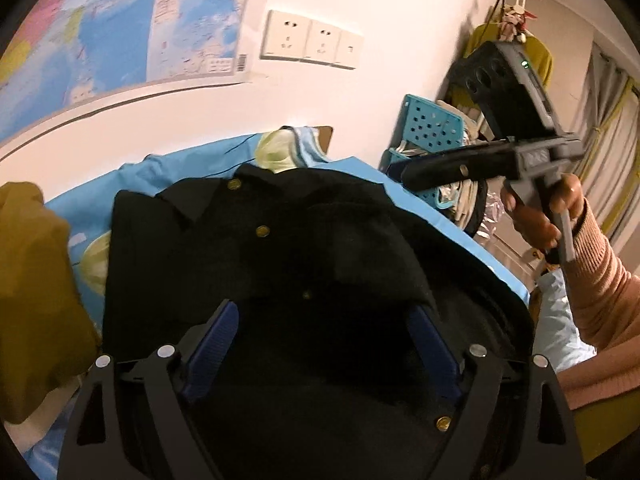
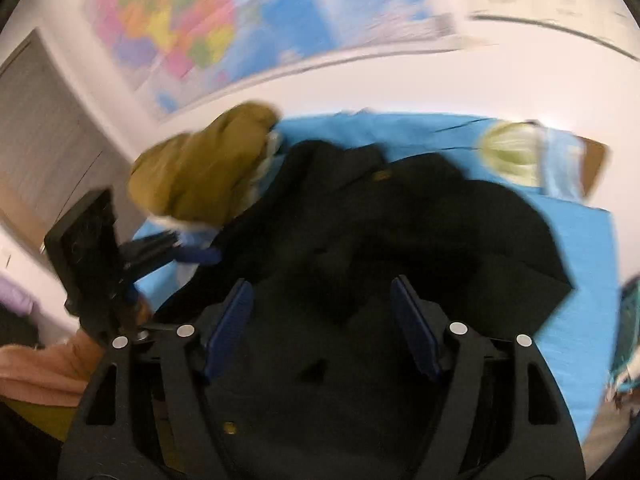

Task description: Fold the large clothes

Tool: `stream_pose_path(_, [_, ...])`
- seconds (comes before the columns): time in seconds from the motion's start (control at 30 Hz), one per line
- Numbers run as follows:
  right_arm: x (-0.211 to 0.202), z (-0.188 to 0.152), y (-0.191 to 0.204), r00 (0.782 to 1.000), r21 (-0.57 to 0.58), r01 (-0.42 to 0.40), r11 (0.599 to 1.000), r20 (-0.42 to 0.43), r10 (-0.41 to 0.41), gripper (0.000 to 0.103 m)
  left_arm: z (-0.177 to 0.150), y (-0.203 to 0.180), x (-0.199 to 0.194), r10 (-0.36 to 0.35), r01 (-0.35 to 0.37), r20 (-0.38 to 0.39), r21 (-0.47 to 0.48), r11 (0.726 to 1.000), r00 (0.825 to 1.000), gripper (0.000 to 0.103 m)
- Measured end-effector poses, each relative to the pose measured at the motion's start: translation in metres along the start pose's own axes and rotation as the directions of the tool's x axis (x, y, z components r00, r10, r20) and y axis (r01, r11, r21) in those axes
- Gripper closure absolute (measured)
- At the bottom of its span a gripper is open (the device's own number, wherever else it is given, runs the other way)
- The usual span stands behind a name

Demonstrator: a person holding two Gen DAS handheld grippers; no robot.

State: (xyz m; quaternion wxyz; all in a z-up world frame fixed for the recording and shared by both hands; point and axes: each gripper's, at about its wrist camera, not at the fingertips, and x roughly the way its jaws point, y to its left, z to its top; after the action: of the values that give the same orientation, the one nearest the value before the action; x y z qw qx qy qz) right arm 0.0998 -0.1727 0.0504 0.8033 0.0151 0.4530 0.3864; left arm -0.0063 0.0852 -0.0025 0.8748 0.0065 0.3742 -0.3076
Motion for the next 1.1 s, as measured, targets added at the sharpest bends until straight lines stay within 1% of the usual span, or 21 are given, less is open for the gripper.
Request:
stream_pose_path(0.07, [-0.014,-0.004,-0.022,0.998,0.058,0.047,0.997,0.033,-0.049,0.028,0.003,-0.003,-0.003,-0.005,0.005,0.015,0.013,1.0,1.0,0.019])
stream_pose_path(0.17, [-0.02,-0.013,-0.056,0.986,0.127,0.153,0.98,0.039,-0.159,0.026,0.005,-0.015,-0.011,-0.012,0.01,0.042,0.04,0.999,0.999,0.015])
stream_pose_path(0.27, [-0.013,-0.029,-0.096,0.982,0.235,0.182,0.955,0.01,-0.189,0.025,0.004,-0.039,-0.02,-0.022,0.016,0.064,0.093,0.996,0.998,0.012])
stream_pose_path(0.33, [0.0,-0.038,-0.118,0.983,0.301,0.182,0.936,-0.017,-0.185,0.024,0.001,-0.055,-0.018,-0.041,0.033,0.056,0.137,0.99,0.998,0.007])
stream_pose_path(0.4, [0.012,-0.045,-0.132,0.989,0.35,0.148,0.925,-0.026,-0.149,0.023,0.0,-0.068,0.0,0.018,-0.019,0.007,0.177,0.984,1.0,0.007])
stream_pose_path(0.47, [0.023,-0.049,-0.142,0.994,0.377,0.104,0.92,-0.019,-0.105,0.023,-0.003,-0.068,0.025,0.096,-0.085,-0.046,0.2,0.976,0.994,0.008])
stream_pose_path(0.5, [0.027,-0.05,-0.143,0.996,0.377,0.091,0.922,-0.012,-0.094,0.027,-0.003,-0.062,0.036,0.104,-0.089,-0.079,0.181,0.979,0.991,0.01])
stream_pose_path(0.53, [0.029,-0.049,-0.142,0.997,0.373,0.079,0.924,-0.008,-0.081,0.031,-0.004,-0.054,0.043,0.114,-0.096,-0.11,0.155,0.983,0.987,0.021])
stream_pose_path(0.57, [0.033,-0.049,-0.142,0.998,0.364,0.057,0.93,-0.006,-0.059,0.047,-0.004,-0.04,0.053,0.138,-0.121,-0.149,0.115,0.986,0.979,0.035])
stream_pose_path(0.6, [0.034,-0.048,-0.142,0.999,0.351,0.052,0.935,-0.001,-0.055,0.071,-0.003,-0.025,0.06,0.155,-0.145,-0.184,0.067,0.987,0.971,0.041])
stream_pose_path(0.63, [0.035,-0.046,-0.14,0.998,0.342,0.053,0.938,0.003,-0.057,0.081,-0.003,-0.004,0.065,0.14,-0.146,-0.217,-0.011,0.989,0.966,0.055])
stream_pose_path(0.67, [0.034,-0.043,-0.139,0.999,0.339,0.039,0.94,0.004,-0.043,0.092,-0.002,0.012,0.066,0.107,-0.128,-0.232,-0.078,0.989,0.967,0.059])
stream_pose_path(0.73, [0.021,-0.037,-0.135,0.997,0.324,0.051,0.945,0.04,-0.068,0.094,0.001,0.042,0.062,0.058,-0.105,-0.238,-0.192,0.976,0.97,0.068])
stream_pose_path(0.77, [0.012,-0.034,-0.131,0.994,0.308,0.054,0.95,0.071,-0.079,0.095,0.003,0.058,0.057,0.054,-0.111,-0.231,-0.241,0.964,0.971,0.068])
stream_pose_path(0.83, [-0.013,-0.029,-0.13,0.982,0.304,0.088,0.949,0.131,-0.134,0.095,0.008,0.077,0.048,0.076,-0.142,-0.218,-0.304,0.942,0.973,0.065])
stream_pose_path(0.87, [-0.021,-0.027,-0.131,0.975,0.303,0.111,0.947,0.151,-0.162,0.096,0.011,0.086,0.042,0.108,-0.172,-0.209,-0.321,0.931,0.972,0.046])
stream_pose_path(0.9, [-0.027,-0.025,-0.135,0.968,0.313,0.134,0.94,0.16,-0.192,0.096,0.013,0.094,0.036,0.139,-0.199,-0.195,-0.333,0.922,0.971,0.039])
stream_pose_path(0.97, [-0.021,-0.027,-0.149,0.975,0.354,0.132,0.926,0.123,-0.186,0.096,0.015,0.101,0.029,0.175,-0.227,-0.178,-0.333,0.915,0.968,0.036])
stream_pose_path(1.03, [-0.005,-0.032,-0.153,0.976,0.351,0.175,0.92,0.062,-0.21,0.095,0.014,0.101,0.021,0.164,-0.21,-0.161,-0.331,0.92,0.973,0.034])
stream_pose_path(1.07, [0.001,-0.034,-0.154,0.977,0.344,0.183,0.921,0.044,-0.211,0.093,0.014,0.099,0.016,0.157,-0.196,-0.145,-0.319,0.927,0.977,0.03])
stream_pose_path(1.1, [0.004,-0.036,-0.154,0.976,0.351,0.19,0.917,0.037,-0.216,0.084,0.013,0.091,0.012,0.152,-0.181,-0.119,-0.284,0.942,0.981,0.028])
